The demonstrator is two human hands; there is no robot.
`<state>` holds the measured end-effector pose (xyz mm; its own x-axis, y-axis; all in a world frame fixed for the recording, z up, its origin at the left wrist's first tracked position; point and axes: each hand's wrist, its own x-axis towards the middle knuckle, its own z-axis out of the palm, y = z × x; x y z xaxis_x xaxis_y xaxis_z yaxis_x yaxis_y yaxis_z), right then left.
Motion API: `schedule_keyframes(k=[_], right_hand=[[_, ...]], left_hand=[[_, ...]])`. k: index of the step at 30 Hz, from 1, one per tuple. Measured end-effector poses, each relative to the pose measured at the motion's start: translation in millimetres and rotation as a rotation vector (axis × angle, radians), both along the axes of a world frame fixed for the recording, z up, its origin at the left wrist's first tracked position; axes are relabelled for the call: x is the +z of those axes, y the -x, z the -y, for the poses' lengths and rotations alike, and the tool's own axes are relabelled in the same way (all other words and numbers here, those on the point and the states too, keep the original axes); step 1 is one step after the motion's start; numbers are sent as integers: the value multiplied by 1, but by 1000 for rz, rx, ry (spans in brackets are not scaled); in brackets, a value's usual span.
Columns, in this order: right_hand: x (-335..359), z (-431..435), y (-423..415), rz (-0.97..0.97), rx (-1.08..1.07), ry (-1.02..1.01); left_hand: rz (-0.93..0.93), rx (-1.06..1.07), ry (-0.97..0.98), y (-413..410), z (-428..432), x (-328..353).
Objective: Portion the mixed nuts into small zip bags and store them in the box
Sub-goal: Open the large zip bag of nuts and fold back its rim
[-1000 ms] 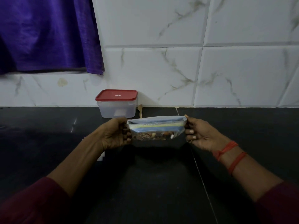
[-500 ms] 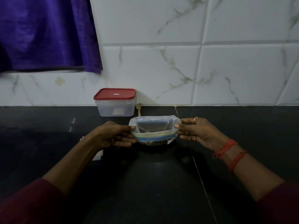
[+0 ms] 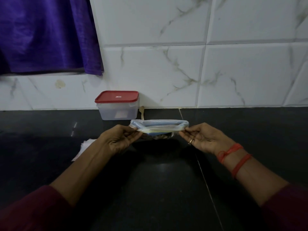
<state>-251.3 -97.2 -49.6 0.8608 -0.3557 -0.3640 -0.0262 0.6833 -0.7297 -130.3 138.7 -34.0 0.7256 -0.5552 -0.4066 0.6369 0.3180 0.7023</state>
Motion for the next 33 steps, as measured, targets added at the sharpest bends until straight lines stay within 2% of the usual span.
schedule_keyframes(k=[5, 11, 17, 22, 29, 33], right_hand=[[3, -10, -6, 57, -124, -59], [4, -25, -1, 178, -157, -119], [2, -27, -2, 209, -225, -185], [-5, -30, -10, 179, -254, -115], [-6, -42, -11, 144, -238, -65], [-1, -37, -3, 55, -170, 80]], left_hand=[[5, 47, 54, 8, 6, 4], [55, 70, 139, 12, 5, 2], [92, 49, 183, 21, 13, -10], [81, 46, 56, 20, 16, -17], [34, 164, 142, 6, 18, -25], [38, 106, 2, 7, 13, -17]])
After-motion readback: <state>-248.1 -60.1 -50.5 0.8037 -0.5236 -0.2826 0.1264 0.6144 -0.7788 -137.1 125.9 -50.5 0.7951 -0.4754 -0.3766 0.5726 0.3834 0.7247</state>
